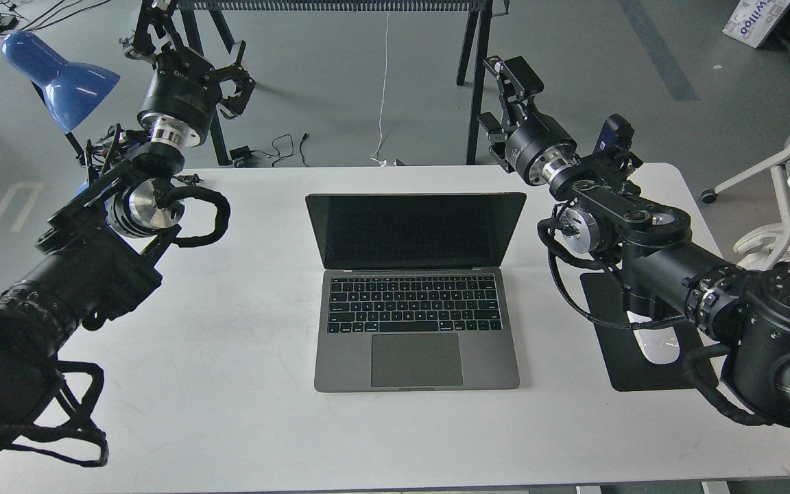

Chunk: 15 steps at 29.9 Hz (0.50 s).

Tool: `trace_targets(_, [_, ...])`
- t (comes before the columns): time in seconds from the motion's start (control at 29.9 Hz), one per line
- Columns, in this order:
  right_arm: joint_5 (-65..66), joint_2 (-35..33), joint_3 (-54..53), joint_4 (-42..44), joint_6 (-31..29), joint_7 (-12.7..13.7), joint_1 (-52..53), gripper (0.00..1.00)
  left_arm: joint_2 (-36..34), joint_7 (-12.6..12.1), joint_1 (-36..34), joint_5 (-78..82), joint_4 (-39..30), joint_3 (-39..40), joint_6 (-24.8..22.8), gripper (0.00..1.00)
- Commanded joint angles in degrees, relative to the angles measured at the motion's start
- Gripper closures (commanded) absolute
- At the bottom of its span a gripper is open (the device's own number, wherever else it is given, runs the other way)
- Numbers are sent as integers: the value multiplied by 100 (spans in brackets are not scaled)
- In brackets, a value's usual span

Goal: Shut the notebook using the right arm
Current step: 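Move the right gripper over the top edge of the laptop screen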

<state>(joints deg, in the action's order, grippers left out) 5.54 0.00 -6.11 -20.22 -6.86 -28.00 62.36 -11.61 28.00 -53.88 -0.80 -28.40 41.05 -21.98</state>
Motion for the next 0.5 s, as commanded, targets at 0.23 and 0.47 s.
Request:
trace_targets(0.23, [0, 0, 153, -948, 9, 0, 22, 1, 1, 0, 0, 1, 1, 0, 0, 0])
trace_targets(0.47, [0, -456, 260, -1676, 44, 0, 13, 1, 1, 0, 0, -8, 1, 0, 0, 0])
